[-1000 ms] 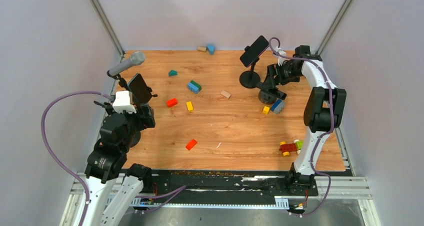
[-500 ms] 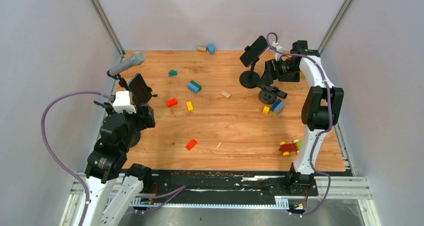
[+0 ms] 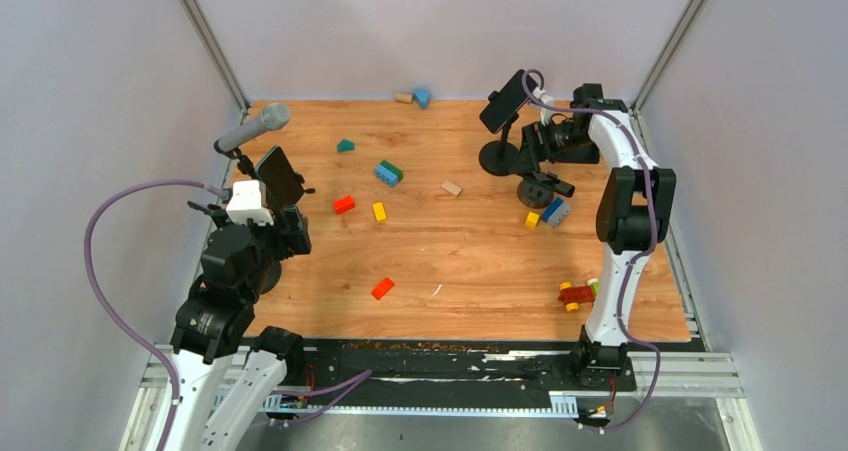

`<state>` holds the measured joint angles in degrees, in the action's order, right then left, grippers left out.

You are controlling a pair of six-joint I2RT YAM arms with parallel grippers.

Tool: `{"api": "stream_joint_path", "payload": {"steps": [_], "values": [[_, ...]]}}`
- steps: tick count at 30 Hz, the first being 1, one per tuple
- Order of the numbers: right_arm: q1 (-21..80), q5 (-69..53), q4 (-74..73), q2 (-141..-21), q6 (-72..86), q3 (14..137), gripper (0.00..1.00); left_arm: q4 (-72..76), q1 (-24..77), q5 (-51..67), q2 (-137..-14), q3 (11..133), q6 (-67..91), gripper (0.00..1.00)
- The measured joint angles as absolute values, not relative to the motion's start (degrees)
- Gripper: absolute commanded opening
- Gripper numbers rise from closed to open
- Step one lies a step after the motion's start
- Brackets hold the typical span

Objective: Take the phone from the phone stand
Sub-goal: Pick up the phone stand with the phone at the center of the board.

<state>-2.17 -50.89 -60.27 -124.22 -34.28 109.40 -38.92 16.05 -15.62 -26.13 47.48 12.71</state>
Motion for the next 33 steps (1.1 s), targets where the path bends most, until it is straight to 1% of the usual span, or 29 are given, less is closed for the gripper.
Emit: {"api": "stream_joint_path", "payload": {"steps": [8,12,19,22,23,29,33], "values": [[-2.3,-46.7,-60.7,-125.9,-34.6,109.6,1.00,-38.9,16.1,-15.6,-26.2,47.5,12.7,1.00],[-2.5,-46.5,-60.7,-126.0,-34.6,109.6,1.00,-38.9,16.1,-15.6,-26.2,47.5,12.7,1.00],[-2.7,-47.7,-60.6,-126.0,-34.6,109.1,0.89,-38.9,16.1,-15.6,-26.2,47.5,12.7,1.00],[-2.7,-48.1,-60.7,-126.0,-34.6,108.5,0.81,-38.9,16.1,-15.6,-26.2,47.5,12.7,1.00],[-2.7,-48.2,-60.6,-126.0,-34.6,108.4,0.77,-38.9,16.1,-15.6,-26.2,47.5,12.7,1.00],[-2.7,-49.7,-60.9,-126.0,-34.4,108.3,0.43,-38.9,16.1,-15.6,-26.3,47.4,12.7,1.00],[-2.8,-49.8,-61.0,-126.0,-34.4,108.3,0.28,-38.9,16.1,-15.6,-26.3,47.4,12.7,1.00]]}}
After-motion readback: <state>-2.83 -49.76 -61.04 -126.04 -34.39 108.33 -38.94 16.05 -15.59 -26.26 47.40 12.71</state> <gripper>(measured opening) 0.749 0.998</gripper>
